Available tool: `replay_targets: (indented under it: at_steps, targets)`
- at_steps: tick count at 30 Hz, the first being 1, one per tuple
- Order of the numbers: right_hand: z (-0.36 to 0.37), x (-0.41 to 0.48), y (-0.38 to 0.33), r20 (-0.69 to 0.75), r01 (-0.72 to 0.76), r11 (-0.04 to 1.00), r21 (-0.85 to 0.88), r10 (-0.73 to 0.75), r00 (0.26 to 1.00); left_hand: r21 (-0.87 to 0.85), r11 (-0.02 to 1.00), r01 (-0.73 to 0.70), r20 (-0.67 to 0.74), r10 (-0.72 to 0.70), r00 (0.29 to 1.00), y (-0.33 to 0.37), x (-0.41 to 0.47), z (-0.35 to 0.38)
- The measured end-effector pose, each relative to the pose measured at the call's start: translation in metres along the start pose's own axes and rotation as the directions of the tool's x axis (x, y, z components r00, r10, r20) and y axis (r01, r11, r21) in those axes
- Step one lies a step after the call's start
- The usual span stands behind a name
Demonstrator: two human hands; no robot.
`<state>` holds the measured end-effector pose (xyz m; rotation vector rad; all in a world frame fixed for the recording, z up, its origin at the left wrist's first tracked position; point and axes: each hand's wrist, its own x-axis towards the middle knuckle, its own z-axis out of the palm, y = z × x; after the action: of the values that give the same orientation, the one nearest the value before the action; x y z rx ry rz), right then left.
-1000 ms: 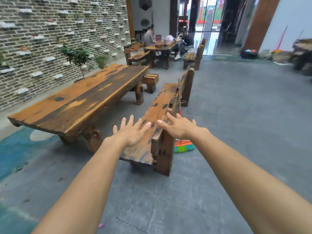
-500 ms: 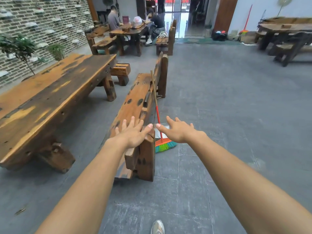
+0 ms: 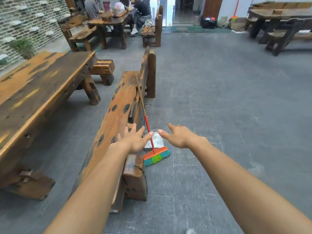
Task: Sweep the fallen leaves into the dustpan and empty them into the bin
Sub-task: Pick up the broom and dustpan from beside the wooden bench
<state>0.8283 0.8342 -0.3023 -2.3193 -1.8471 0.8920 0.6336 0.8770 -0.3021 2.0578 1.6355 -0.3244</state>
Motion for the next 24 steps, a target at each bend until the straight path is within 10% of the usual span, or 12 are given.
replay_targets:
  at_steps: [24]
  targets:
    - [-0.116,0.393,0.056,0.196,0.167,0.966,-0.198,-0.128,0.972,-0.152,0.963,0.221,0.086,-0.209,0.974,0.079,0.326,-0.087]
